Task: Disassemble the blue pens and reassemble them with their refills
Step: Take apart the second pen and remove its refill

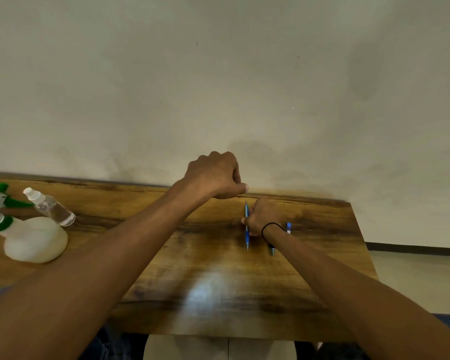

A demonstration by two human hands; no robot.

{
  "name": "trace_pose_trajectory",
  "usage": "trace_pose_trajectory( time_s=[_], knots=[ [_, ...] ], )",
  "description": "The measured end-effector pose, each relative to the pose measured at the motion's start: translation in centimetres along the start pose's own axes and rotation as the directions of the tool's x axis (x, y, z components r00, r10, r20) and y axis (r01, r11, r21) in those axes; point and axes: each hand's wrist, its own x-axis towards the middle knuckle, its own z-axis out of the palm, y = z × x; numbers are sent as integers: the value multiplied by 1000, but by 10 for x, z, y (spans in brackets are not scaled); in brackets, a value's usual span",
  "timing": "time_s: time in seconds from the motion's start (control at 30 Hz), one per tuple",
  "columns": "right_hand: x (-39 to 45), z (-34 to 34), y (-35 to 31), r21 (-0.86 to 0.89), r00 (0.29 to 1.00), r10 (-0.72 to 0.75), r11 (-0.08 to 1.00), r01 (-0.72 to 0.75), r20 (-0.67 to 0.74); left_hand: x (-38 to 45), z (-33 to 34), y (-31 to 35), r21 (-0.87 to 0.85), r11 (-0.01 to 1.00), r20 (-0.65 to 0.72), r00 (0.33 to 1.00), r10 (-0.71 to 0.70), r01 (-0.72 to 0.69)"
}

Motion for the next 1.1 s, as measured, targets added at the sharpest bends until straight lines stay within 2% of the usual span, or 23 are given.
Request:
trace_pose_trajectory(
  time_s=[0.2,0.3,0.43,0.6,0.77,0.87,0.97,1.1],
  knots=[
    [6,-2,6,-15,996,24,1000,-22,86,-2,5,1,14,1000,-1,1000,11,-11],
    [8,-14,9,5,998,59,998,-59,14,-2,4,1,14,1000,-2,1000,17,-17],
    [8,-26,25,-190,991,44,979,-68,-128,-2,3,1,1,1000,1,1000,21,-21],
    [12,-23,36,-293,998,63,954,-67,-25,-2,3,3,12,1000,6,1000,25,-25],
    [14,-27,40,-188,981,188,966,-176,45,-2,4,3,20,1000,29,999,23,-23],
    [15,-28,44,-65,970,230,972,-225,78,-2,3,4,18,999,28,999,26,-27],
    [6,-33,37,-38,980,179,984,-176,86,-3,3,3,17,999,28,999,28,-28],
    [-11,-53,12,-21,999,30,999,-30,-12,-4,2,4,-12,1000,71,997,22,-22]
  ],
)
